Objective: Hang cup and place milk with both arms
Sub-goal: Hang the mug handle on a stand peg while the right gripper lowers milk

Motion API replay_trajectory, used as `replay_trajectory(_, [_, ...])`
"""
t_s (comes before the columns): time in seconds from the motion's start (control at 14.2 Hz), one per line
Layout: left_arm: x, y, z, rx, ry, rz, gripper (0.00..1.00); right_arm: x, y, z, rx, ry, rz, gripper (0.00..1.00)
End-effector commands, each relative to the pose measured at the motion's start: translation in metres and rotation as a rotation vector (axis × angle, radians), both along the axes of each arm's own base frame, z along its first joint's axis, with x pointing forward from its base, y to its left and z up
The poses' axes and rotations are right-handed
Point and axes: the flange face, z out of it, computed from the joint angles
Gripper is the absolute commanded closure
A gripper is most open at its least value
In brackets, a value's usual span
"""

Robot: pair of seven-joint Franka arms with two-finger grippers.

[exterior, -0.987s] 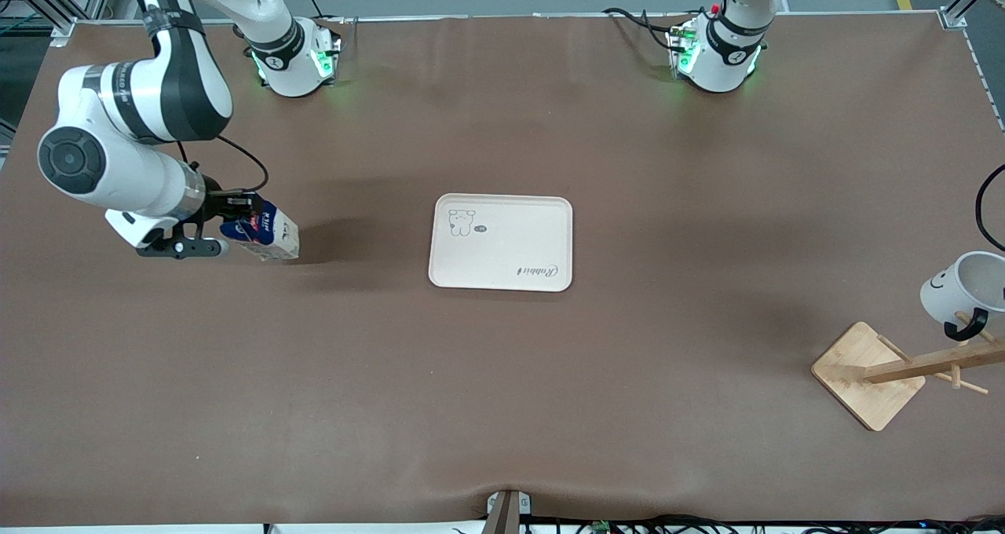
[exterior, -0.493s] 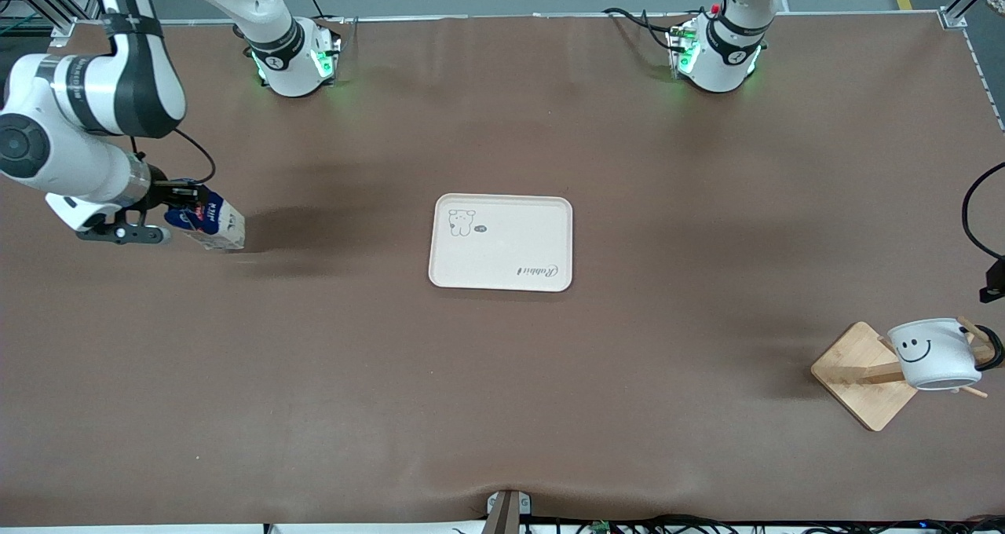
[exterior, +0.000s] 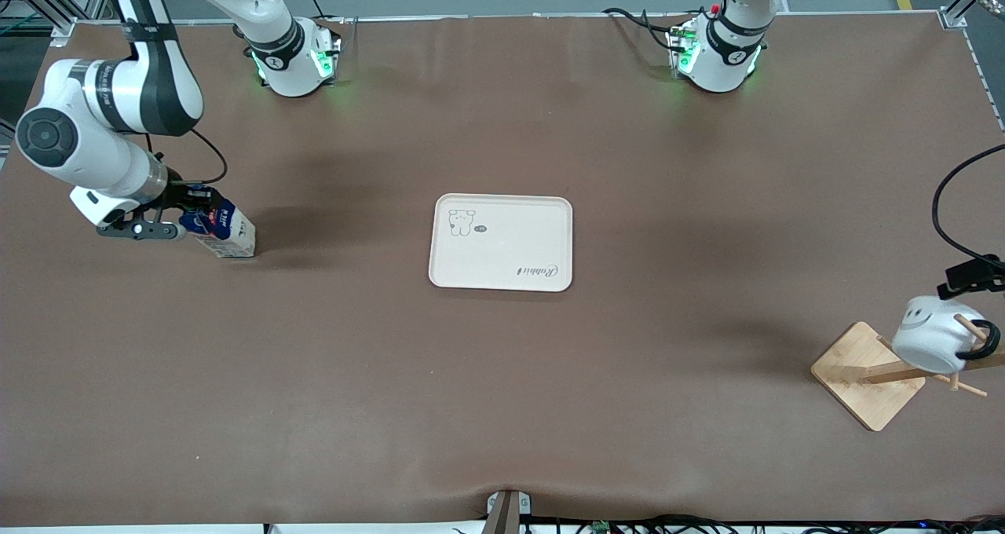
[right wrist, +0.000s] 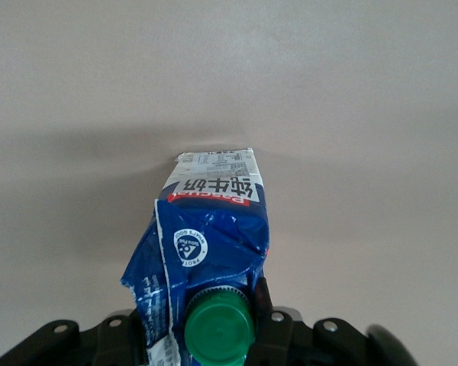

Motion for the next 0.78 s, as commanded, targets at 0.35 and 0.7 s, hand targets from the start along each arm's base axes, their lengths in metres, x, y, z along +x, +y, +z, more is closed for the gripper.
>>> replay_trajectory(0.35, [-0.032,-0.073,0.053,-0.009,0.061,0.189,0.00,-0.017,0.001,0.001,-0.004,-0.002,0.016,0.02])
replay_trajectory(0.7, [-0.043,-0.078,0.069,0.005,0.073,0.175,0.00,-0.018,-0.002,-0.001,0.001,0.004,0.041,0.00])
